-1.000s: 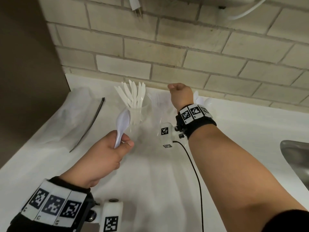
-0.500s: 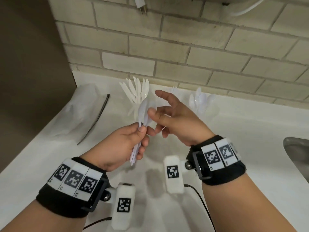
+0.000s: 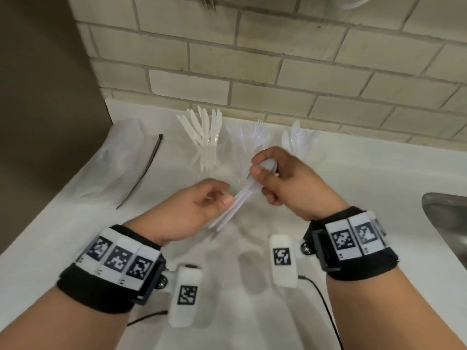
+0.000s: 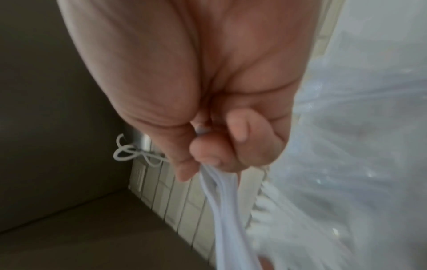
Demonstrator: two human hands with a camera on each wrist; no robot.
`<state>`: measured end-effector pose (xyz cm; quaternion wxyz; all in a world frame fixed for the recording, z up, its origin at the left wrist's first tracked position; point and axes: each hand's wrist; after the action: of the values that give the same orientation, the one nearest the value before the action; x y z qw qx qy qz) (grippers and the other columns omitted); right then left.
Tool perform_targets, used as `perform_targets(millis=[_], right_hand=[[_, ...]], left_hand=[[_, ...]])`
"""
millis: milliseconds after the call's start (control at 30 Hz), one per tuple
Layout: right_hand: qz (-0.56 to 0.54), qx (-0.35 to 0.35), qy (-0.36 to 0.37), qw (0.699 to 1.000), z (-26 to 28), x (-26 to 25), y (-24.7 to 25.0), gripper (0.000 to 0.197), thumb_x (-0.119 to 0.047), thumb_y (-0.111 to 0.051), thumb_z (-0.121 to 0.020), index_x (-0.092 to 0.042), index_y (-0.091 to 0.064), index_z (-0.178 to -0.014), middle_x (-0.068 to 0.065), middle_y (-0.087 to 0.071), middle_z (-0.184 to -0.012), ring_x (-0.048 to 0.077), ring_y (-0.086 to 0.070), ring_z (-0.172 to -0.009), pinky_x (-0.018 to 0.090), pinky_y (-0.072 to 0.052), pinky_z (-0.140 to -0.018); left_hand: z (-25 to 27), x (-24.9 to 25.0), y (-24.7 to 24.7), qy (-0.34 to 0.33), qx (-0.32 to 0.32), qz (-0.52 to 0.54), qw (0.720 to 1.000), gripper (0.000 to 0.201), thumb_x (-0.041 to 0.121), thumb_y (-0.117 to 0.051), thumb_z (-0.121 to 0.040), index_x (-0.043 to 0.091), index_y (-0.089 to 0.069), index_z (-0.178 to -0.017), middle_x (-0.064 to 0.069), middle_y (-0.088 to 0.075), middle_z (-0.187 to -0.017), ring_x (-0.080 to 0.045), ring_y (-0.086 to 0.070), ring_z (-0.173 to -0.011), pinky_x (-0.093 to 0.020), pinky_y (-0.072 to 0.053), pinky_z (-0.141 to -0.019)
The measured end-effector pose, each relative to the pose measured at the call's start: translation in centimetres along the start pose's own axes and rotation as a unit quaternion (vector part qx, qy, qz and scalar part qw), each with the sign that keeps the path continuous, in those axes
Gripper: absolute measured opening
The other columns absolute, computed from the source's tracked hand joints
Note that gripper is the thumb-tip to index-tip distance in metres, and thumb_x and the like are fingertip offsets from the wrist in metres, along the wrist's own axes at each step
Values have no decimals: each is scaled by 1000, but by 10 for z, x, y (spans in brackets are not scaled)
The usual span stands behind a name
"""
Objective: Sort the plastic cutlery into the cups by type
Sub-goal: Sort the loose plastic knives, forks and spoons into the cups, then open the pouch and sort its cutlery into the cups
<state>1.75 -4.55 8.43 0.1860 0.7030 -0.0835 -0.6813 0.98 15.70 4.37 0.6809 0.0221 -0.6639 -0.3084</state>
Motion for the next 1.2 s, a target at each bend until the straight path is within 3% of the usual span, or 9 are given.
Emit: perform_targets(millis=[167, 333, 500, 600, 700, 800, 933, 1067, 1200], right_hand=[[109, 224, 58, 967, -19, -27, 65, 10, -28, -59, -92, -23, -55, -100, 3, -62, -79, 16, -51, -52, 24, -40, -49], [289, 324, 43, 900, -57, -33, 91, 33, -25, -53, -95, -5, -47, -121, 9, -58, -100, 22, -53, -88, 17, -30, -66], [354, 242, -98, 898, -101, 12, 81, 41, -23, -53, -95, 1, -43, -126, 20, -57, -125, 34, -53, -116, 30, -40, -81], [440, 146, -175, 869, -105, 29, 70, 45, -28, -43, -99, 1, -42, -133, 21, -50, -135, 36, -49, -122, 37, -42, -93], [472, 147, -184, 849, -101, 26, 60, 49, -30, -41, -100, -2, -36, -139, 21, -35, -142, 39, -49, -120, 43, -43, -95], [424, 219, -121, 870, -91, 15, 43, 54, -28, -52, -95, -7, -33, -142, 15, -22, -149, 38, -56, -112, 42, -45, -93], [378, 228, 54, 896, -71, 1, 4, 41, -24, -58, -91, -12, -52, -130, 7, -32, -144, 29, -61, -100, 30, -45, -88], [335, 95, 86, 934, -55, 1, -37, 33, -23, -62, -89, -20, -59, -122, -1, -44, -136, 16, -55, -114, 18, -35, -95], [345, -110, 105, 926, -45, 8, -73, 56, -12, -67, -81, -30, -52, -132, -2, -42, -140, 13, -45, -127, 14, -28, -97]], left_hand=[[-15, -21, 54, 71, 158, -190, 966, 43, 46, -56, -88, 27, -54, -127, -2, -50, -132, -20, -50, -121, -28, -36, -95], [-29, -61, 77, 162, 118, -277, 940, 48, 51, -56, -85, 23, -54, -125, -10, -48, -132, -27, -54, -113, -32, -41, -93], [-32, -86, 77, 291, 38, -409, 864, 54, 48, -44, -92, 18, -44, -137, -19, -39, -139, -34, -42, -125, -37, -37, -105], [-37, -97, 76, 319, 38, -405, 856, 60, 49, -42, -90, 8, -45, -134, -21, -45, -134, -35, -46, -121, -42, -41, -102], [-43, -108, 79, 328, 55, -387, 860, 52, 40, -41, -92, 2, -50, -127, -20, -51, -126, -36, -51, -115, -43, -44, -99], [-35, -101, 76, 298, 33, -407, 863, 40, 25, -35, -97, 3, -53, -126, -17, -52, -127, -32, -51, -114, -37, -44, -96], [-21, -74, 64, 254, 30, -361, 897, 31, 22, -43, -95, 3, -63, -111, -14, -63, -117, -30, -59, -106, -29, -43, -79], [3, -38, 50, 209, 30, -331, 920, 38, 33, -66, -83, 7, -66, -111, -7, -66, -110, -25, -61, -102, -32, -50, -89], [29, 0, 40, 157, 8, -338, 928, 25, 9, -62, -80, 8, -71, -104, -4, -68, -100, -26, -64, -99, -31, -53, -84]])
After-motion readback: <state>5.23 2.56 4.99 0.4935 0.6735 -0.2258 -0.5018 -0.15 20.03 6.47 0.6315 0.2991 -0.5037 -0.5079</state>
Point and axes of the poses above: each hand's wrist, its own z-axis away from the middle knuckle, its own y-axis out of the back of the hand, x = y × z
